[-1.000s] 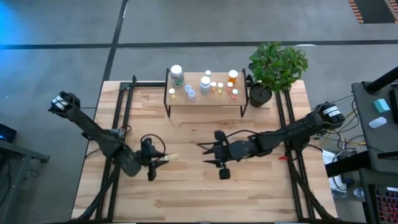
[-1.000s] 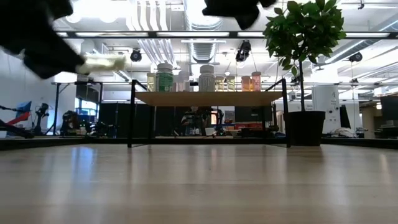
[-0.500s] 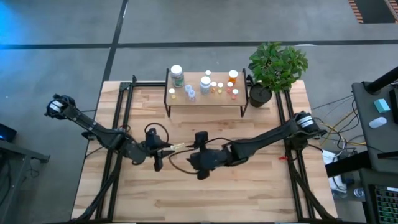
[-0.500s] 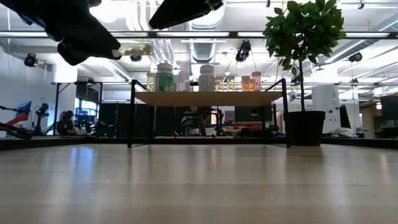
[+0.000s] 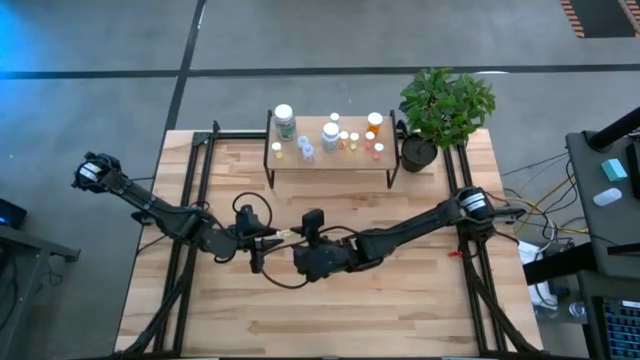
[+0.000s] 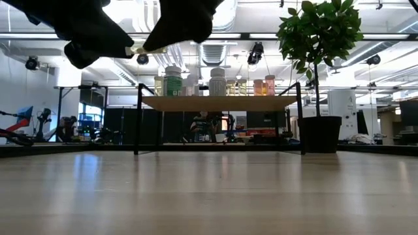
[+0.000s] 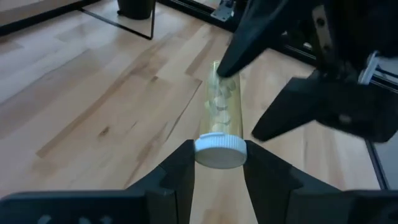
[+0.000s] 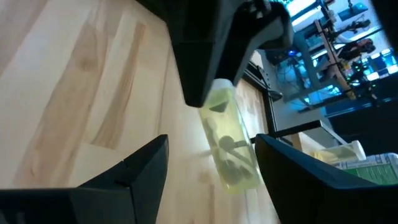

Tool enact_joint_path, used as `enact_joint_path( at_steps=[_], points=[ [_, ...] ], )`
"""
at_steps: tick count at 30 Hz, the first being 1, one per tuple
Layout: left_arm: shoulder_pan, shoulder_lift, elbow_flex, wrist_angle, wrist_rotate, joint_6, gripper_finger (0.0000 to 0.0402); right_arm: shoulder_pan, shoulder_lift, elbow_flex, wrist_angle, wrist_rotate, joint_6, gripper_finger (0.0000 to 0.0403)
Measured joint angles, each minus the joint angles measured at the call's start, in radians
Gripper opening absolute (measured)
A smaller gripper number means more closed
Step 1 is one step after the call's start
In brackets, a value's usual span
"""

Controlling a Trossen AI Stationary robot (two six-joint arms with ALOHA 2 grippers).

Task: Pick and place medicine bottles onto shelf by color
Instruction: Put the yellow pill bottle on the shelf

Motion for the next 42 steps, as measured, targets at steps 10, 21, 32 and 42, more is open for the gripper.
enact_joint_path(
  at_steps=[10,21,32,42],
  points=[
    [0.002,0.0,0.004,0.025,0.0,-0.001,0.0103,-0.007,0.093,0.092,0.001,0.084,-0.106,0.0231],
    [0.002,0.0,0.004,0.02,-0.002,-0.001,0.0103,-0.016,0.094,0.1,0.017,0.128,-0.137,0.019],
    [0.002,0.0,0.004,0.027,-0.003,0.0,0.0103,-0.015,0.094,0.099,0.01,0.116,-0.135,0.0105],
    [0.002,0.0,0.003,0.029,-0.003,0.031,0.0103,-0.021,0.093,0.099,-0.014,0.093,-0.061,0.0101]
  ],
)
